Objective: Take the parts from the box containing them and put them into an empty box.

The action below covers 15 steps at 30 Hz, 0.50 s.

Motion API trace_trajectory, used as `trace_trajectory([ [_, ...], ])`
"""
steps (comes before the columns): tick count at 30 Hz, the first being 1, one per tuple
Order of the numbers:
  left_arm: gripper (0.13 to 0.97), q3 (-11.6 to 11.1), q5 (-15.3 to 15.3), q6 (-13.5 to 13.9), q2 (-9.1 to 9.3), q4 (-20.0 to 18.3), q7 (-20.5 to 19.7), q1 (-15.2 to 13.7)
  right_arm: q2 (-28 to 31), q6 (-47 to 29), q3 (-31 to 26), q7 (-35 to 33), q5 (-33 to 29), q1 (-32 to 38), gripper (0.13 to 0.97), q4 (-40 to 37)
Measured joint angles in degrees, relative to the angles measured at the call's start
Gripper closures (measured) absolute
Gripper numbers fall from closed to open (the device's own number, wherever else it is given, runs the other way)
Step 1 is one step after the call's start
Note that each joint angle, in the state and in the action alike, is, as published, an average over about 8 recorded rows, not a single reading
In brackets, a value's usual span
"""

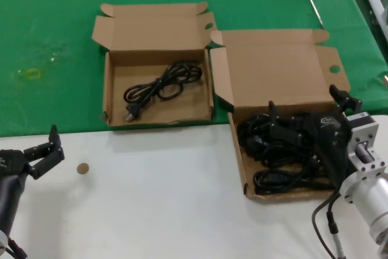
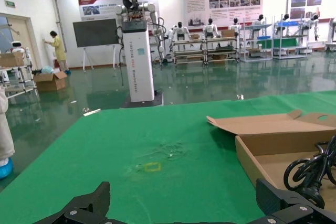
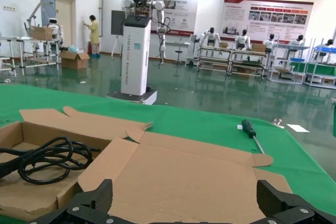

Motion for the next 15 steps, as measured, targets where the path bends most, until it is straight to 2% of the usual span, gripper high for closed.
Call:
trace_trajectory([
  [15,0.132,0.0,0.0,0.0,0.0,0.0,0.0,0.0,0.0,0.0,0.0,0.0,0.0,0.0,0.129,0.0],
])
